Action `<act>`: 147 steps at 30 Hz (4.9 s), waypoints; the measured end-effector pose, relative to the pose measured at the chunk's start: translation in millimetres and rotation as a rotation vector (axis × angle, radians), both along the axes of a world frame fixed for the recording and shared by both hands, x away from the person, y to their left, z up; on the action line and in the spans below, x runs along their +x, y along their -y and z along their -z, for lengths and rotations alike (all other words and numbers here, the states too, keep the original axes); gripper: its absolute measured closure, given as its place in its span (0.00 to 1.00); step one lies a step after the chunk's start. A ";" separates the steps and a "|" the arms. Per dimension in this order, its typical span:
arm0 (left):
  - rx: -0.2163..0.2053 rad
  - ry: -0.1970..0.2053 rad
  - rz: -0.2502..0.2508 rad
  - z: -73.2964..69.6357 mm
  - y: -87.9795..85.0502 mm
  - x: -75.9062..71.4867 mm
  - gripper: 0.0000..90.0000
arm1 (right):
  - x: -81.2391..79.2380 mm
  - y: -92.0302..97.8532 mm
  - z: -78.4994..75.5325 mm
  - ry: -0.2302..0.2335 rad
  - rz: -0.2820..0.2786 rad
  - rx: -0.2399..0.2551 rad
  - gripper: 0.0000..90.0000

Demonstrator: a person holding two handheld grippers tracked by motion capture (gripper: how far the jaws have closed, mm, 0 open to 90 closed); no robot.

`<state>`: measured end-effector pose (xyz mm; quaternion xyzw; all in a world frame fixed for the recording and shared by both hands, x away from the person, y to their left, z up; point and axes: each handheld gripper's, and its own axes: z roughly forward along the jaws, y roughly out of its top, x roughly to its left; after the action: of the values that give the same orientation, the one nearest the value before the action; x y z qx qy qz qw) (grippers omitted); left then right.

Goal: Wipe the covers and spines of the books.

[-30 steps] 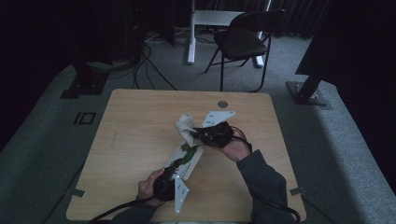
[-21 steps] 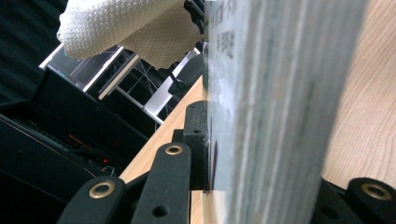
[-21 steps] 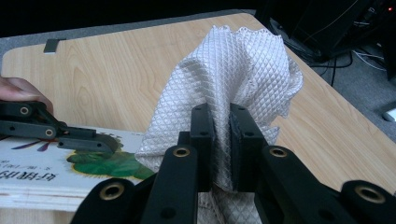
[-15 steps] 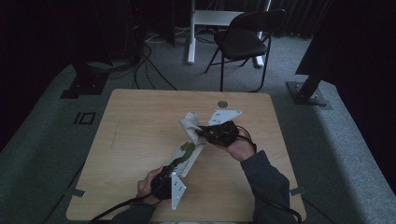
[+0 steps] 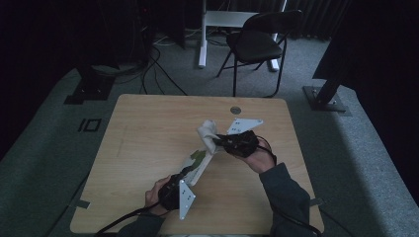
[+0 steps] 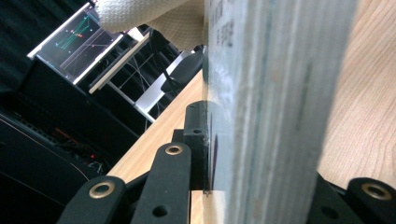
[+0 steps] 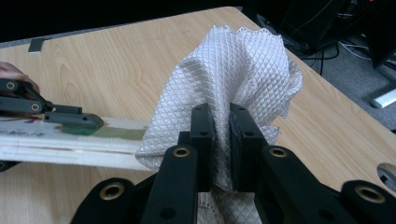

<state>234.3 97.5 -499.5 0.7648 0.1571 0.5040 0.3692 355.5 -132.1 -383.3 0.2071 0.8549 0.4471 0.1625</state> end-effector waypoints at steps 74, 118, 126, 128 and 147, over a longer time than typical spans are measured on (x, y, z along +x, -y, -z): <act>-0.324 -0.264 0.075 -15.9 -26.6 19.8 0.88 | -4.0 48.2 52.6 -0.095 0.179 0.052 0.92; -0.669 -0.505 0.168 -18.6 -54.3 42.6 0.88 | -11.8 29.9 76.3 -0.143 0.141 0.044 0.92; -0.695 -0.526 0.172 -17.1 -57.7 45.1 0.88 | -12.8 27.4 74.7 -0.132 0.136 0.046 0.92; -0.709 -0.542 0.171 -16.2 -58.5 46.4 0.88 | -12.5 26.5 71.8 -0.127 0.133 0.047 0.92; -0.747 -0.561 0.163 -15.2 -61.4 49.0 0.88 | -17.8 7.8 91.1 -0.173 0.084 0.002 0.92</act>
<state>283.3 158.9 -484.3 0.6961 0.3608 0.1562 0.6007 337.7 -139.8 -474.4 0.2809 0.8558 0.4211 0.1066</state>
